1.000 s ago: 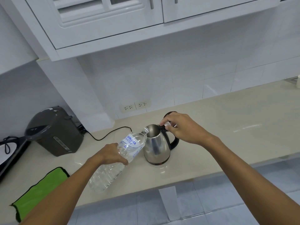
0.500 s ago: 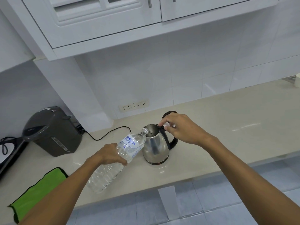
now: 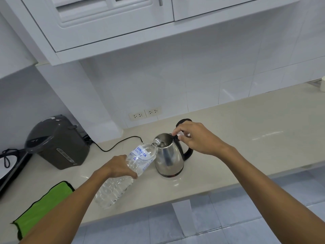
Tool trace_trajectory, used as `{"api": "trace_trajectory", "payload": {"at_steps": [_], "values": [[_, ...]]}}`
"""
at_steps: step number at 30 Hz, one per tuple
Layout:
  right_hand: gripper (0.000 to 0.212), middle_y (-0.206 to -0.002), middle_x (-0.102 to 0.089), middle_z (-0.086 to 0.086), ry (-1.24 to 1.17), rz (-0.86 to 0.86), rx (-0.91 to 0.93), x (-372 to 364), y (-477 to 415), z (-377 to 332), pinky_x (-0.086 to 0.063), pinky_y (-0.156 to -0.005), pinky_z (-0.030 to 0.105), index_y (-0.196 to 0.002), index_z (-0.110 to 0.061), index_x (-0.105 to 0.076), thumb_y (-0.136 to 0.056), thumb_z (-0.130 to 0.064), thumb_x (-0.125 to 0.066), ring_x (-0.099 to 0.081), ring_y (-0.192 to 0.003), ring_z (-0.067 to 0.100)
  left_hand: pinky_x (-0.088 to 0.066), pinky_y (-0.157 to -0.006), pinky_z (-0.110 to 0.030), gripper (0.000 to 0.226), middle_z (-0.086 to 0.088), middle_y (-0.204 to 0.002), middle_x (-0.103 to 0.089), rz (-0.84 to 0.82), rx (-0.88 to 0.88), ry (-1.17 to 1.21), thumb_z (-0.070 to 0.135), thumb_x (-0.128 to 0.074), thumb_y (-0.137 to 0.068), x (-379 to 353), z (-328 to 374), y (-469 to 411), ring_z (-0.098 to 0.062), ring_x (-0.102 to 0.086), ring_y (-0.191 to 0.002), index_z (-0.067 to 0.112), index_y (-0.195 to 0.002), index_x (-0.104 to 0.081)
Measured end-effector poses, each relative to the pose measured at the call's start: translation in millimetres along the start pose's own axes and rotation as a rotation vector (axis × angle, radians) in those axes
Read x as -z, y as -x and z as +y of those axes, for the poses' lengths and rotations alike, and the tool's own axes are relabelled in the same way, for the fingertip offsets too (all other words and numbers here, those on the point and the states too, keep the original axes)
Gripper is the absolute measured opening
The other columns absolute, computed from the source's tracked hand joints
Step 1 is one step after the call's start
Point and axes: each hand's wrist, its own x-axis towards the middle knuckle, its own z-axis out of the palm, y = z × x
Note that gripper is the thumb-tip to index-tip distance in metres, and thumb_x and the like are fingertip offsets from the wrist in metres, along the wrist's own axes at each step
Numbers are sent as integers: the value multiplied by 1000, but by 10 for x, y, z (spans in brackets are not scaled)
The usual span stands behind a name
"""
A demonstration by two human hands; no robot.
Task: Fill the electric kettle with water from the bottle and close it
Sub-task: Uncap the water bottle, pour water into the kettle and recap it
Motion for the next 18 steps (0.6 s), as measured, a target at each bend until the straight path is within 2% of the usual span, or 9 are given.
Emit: {"api": "trace_trajectory", "payload": {"at_steps": [10,15,18], "values": [[21,-102,-60,-12,11,4,-21,9,58,-10,-37,-79,12,-114,-31,-72,-100,-19,-62,-57,-90,1,-60,-79,-28,71,8,-101,-74,2,11,5,57,-92,-47,14,29,-8,-9,-71,-91,27,-106,-66],[21,-98,-57,-14,0,7,-31,2,63,-17,-38,-78,11,-114,-30,-73,-100,-19,-62,-57,-87,0,-56,-73,-26,70,8,-101,-73,-5,7,-5,57,-92,-48,36,42,-3,-8,-70,-90,27,-106,-66],[21,-104,-61,-10,-3,0,-29,-15,45,-15,-42,-81,16,-113,-31,-73,-100,-19,-62,-58,-89,3,-55,-72,-25,71,8,-100,-73,-8,8,-9,56,-92,-48,57,40,-4,-8,-70,-90,26,-106,-66]]}}
